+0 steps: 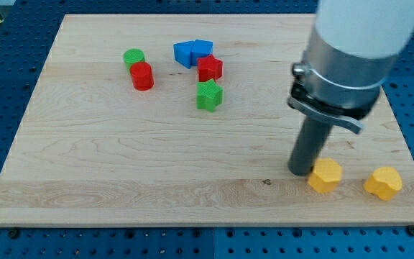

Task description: Push the yellow hexagon up a bit

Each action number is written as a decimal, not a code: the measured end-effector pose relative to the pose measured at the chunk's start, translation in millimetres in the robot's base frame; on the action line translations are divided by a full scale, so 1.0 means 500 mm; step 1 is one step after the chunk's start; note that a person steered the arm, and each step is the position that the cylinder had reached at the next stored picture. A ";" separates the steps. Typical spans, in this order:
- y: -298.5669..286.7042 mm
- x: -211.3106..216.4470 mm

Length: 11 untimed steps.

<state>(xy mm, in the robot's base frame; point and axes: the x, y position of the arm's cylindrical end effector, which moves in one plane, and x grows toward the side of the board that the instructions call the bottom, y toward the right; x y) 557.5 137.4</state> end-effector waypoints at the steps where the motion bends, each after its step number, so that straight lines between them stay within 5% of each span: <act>1: 0.054 0.019; 5: 0.020 0.123; 11: 0.067 0.116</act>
